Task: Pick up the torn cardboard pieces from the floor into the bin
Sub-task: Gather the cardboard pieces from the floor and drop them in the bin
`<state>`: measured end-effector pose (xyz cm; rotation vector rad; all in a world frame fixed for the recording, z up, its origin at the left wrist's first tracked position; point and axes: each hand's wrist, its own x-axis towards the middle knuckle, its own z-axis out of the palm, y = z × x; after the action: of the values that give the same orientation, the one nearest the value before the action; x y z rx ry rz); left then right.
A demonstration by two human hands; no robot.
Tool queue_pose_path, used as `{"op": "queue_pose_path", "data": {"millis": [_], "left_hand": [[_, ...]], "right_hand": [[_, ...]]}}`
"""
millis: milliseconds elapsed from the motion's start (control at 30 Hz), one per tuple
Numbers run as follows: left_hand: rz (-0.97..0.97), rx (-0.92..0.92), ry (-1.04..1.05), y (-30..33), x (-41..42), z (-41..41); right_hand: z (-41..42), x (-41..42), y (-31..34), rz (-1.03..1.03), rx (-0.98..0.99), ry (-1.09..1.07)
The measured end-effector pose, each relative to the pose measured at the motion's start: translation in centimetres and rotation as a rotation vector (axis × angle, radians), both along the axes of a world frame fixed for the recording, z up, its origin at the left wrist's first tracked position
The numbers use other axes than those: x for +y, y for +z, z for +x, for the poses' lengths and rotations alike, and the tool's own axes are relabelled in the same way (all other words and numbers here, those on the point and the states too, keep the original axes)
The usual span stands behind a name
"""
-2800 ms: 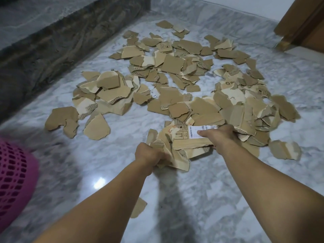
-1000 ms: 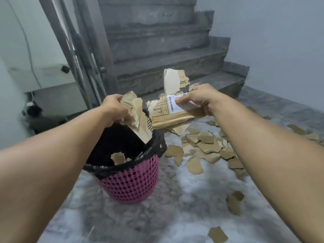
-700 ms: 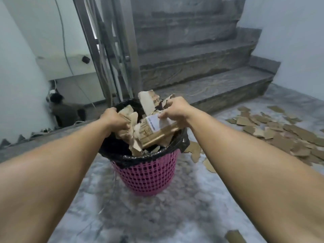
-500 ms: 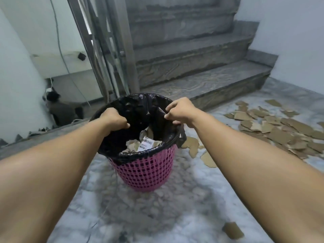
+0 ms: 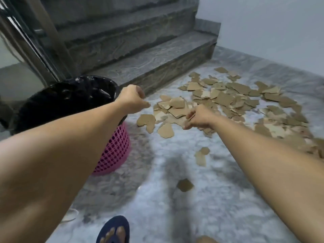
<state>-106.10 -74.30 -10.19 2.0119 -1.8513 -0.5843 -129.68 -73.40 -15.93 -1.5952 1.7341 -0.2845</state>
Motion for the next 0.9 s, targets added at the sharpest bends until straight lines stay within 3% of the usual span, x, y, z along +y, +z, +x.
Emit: {"op": "queue_pose_path", "data": {"millis": [200,367,533,667,900], "left_hand": [[0.380,-0.253,-0.297,-10.6,1.1,-7.0],[0.462,-0.412,-0.305,-20.0,0.9,-7.1],[0.422,-0.419,-0.223,-25.2,-0.8,-6.1],[0.339,-0.404,-0.141,-27.8,-2.9,-5.8],[0.128,-0.367,0.036,-30.6,-8.7,-5.0]], "right_hand": [[-5.1,3.6,-9.8,0.133,0.343,0.187],[-4.2,5.8,-17.6,0.231,0.487,0.319],[-3.8,6.1,-22.7,0.225,0.503,0.383],[-4.4,4.6,-24.8,0.108,0.510,0.347],[-5.1,-4.7,-25.9,-0.033,0.534,0.198]]}}
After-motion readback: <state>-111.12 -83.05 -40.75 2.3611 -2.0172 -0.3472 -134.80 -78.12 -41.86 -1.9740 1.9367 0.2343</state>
